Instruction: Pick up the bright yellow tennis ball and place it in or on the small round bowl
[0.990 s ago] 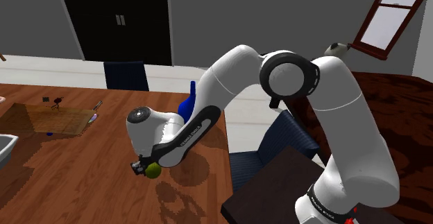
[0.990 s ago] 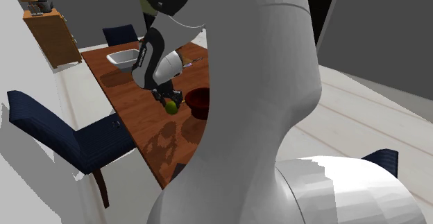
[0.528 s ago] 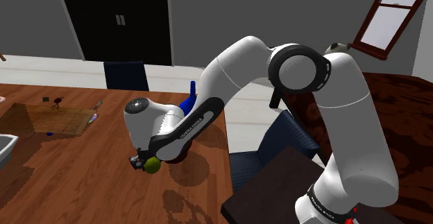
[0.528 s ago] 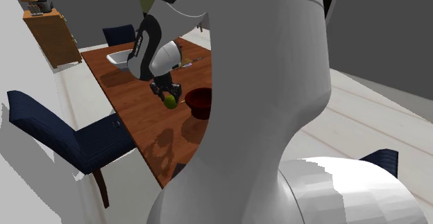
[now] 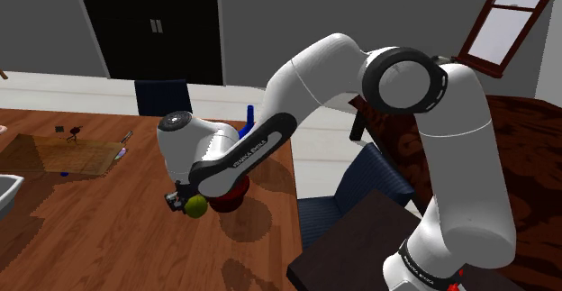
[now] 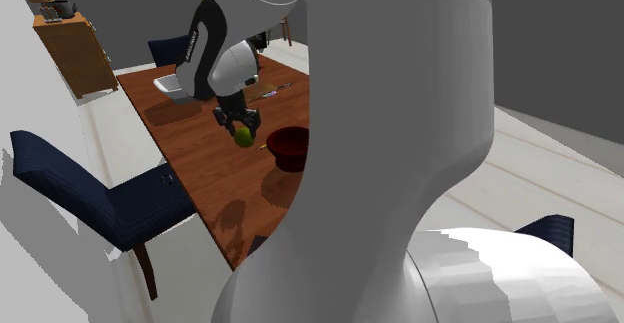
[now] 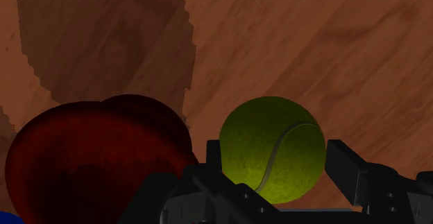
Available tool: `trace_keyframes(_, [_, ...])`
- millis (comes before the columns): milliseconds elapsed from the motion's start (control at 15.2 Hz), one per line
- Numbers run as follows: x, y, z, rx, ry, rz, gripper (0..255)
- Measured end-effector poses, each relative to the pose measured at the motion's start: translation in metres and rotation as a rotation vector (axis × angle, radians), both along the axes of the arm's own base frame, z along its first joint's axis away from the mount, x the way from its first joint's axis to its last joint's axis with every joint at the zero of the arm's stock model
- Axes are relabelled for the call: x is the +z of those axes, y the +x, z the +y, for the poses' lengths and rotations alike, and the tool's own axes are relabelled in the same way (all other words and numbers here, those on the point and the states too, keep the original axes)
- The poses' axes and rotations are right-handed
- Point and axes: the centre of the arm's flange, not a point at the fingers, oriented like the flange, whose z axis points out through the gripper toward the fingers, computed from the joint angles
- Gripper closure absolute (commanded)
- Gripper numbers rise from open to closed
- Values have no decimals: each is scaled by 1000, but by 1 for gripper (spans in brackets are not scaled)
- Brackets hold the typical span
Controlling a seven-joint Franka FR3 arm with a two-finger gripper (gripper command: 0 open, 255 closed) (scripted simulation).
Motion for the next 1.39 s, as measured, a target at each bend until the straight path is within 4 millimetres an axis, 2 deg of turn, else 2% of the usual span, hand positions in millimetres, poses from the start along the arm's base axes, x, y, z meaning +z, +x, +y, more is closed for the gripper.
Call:
trace_keyframes(528, [42,2,2,0,0,0,255])
trace_keyframes(726, [54,5,-4,0,0,0,255])
trace_keyframes(858, [56,12,-23,-1,0,0,255])
trace_keyframes(1386, [61,65,-113,-2,0,0,255])
